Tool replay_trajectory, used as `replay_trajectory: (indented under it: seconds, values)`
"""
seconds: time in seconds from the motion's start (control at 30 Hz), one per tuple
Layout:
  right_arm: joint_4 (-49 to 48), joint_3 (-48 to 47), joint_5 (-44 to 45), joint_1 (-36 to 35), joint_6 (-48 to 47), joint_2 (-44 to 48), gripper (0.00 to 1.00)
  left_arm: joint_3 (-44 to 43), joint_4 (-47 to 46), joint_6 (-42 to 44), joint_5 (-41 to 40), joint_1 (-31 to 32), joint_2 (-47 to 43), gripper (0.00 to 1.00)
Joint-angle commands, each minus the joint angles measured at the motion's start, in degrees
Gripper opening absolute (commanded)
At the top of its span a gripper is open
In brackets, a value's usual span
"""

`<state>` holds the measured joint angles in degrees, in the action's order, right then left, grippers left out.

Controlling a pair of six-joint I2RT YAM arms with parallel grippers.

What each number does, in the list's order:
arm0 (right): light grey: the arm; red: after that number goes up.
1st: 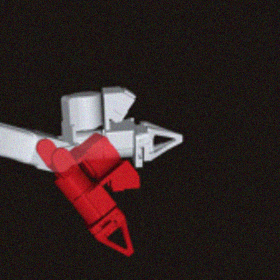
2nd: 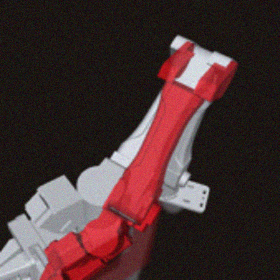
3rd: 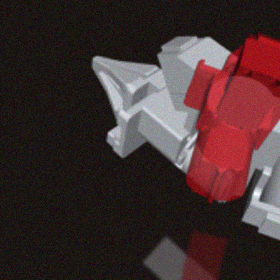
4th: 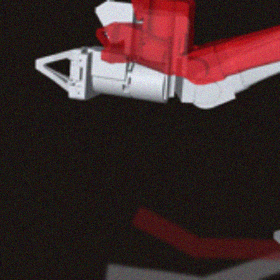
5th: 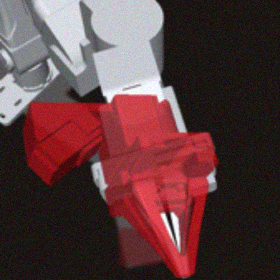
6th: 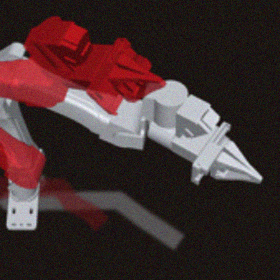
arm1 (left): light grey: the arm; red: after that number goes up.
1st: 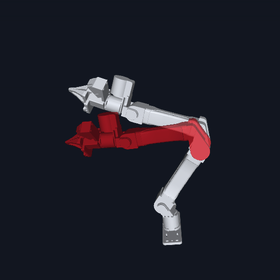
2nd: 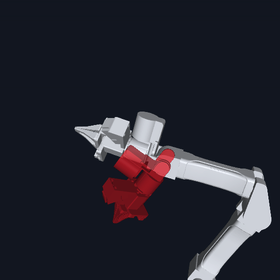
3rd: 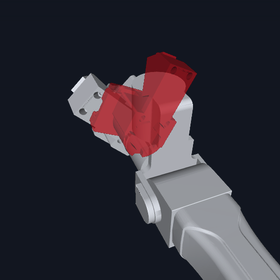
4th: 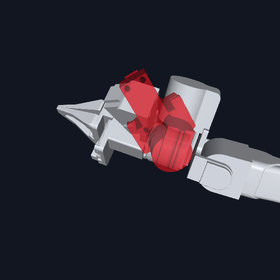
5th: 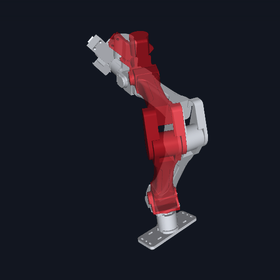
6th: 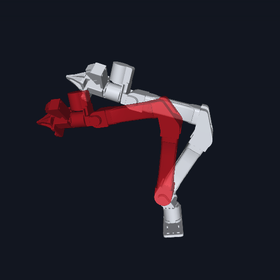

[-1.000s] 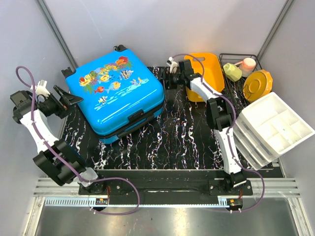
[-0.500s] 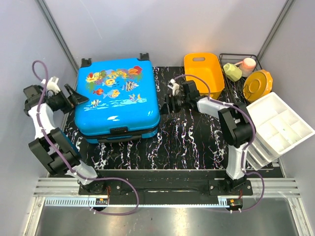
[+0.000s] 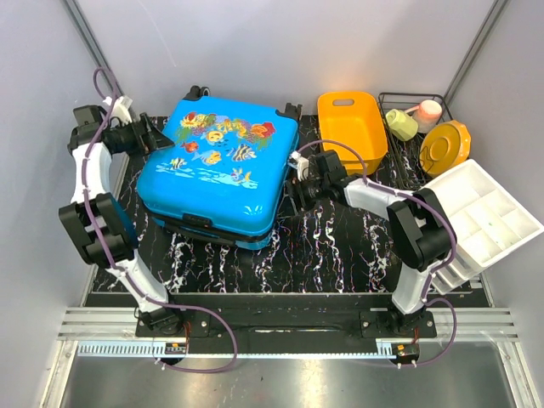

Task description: Open, take out, and arrange the luggage

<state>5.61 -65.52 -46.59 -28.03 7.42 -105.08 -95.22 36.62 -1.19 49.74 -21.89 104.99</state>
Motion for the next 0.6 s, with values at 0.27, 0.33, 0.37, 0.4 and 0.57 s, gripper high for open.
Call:
replay_trajectory:
  seconds: [0.27, 0.33, 0.37, 0.4, 0.57]
  values:
    - [-17.20, -8.92, 11.16, -13.27, 6.99, -3.02, 0.83, 13.90, 11.80, -11.99, -2.71, -18.51, -29.36, 0.99]
    - [-19.39, -10.42, 13.53, -15.82, 9.09, -4.34, 0.83, 18.04, 16.36, -11.29, -8.30, -20.29, -32.47, 0.99]
    - [-20.19, -10.94, 13.98, -16.52, 9.89, -4.78, 0.83, 19.10, 18.03, -11.12, -10.77, -21.69, -35.44, 0.99]
    - [-20.89, -12.17, 14.15, -18.10, 10.94, -5.66, 0.83, 21.72, 20.74, -10.50, -12.54, -22.57, -36.51, 0.99]
    - [-21.96, -14.11, 15.29, -19.43, 12.09, -4.10, 0.83, 31.29, 25.69, -6.81, -22.03, -28.11, -40.83, 0.93]
